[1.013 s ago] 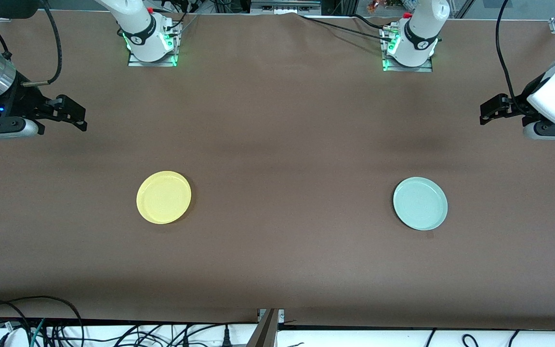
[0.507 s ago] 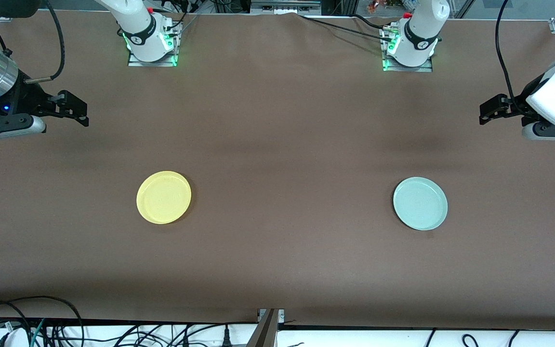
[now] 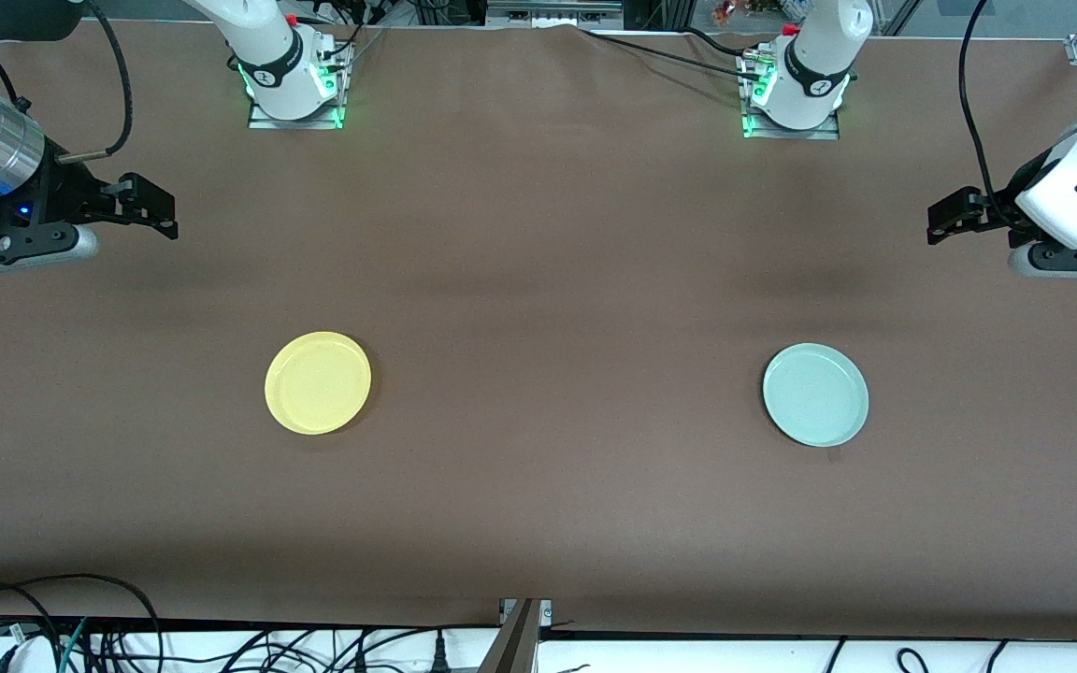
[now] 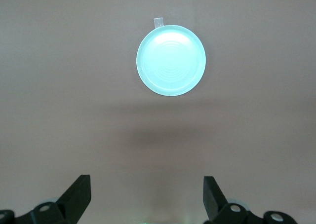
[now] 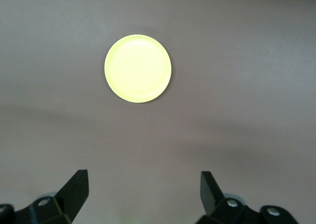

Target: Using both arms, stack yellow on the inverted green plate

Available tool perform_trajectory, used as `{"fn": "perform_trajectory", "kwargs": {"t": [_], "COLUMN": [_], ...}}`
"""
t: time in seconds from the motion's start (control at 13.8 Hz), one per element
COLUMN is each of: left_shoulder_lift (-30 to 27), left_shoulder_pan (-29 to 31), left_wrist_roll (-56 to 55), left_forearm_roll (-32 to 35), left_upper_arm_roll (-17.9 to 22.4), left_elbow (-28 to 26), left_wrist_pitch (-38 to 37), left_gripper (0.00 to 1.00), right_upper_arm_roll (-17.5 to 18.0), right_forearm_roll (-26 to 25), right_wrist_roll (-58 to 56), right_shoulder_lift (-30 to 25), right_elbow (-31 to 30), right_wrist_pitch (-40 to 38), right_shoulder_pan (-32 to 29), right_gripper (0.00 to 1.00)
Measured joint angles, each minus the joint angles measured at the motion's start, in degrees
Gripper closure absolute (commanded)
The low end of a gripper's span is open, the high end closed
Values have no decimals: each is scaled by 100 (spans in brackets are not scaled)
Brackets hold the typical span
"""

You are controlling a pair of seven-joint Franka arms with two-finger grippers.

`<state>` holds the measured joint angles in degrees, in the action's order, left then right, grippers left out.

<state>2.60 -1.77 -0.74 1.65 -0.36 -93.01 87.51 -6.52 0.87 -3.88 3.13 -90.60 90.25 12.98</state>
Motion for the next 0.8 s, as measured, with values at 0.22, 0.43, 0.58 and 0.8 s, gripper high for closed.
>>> {"fn": "perform_trajectory", "kwargs": {"t": [0.22, 0.43, 0.58, 0.8], "left_shoulder_lift": [232, 951, 1576, 2344], "left_shoulder_pan": [-10, 40, 182, 429], "left_wrist_roll": [0, 94, 455, 1399], "left_forearm_roll": [-2, 10, 70, 77], "left_upper_arm_roll": [-21, 41, 62, 73], "left_elbow": [31, 73, 94, 151], "left_wrist_pitch": [1, 454, 1438, 2514], "left_gripper": [0, 0, 0, 0], "right_upper_arm_roll": [-9, -6, -5, -5], "right_forearm_roll": [0, 0, 0, -1], "right_wrist_roll": [-40, -50, -51, -50], "right_shoulder_lift": [2, 19, 34, 42], "right_elbow": [0, -1, -1, -3], "right_wrist_pitch": [-17, -30, -37, -56], "right_shoulder_pan": [-6, -2, -1, -1], "right_gripper": [0, 0, 0, 0]}}
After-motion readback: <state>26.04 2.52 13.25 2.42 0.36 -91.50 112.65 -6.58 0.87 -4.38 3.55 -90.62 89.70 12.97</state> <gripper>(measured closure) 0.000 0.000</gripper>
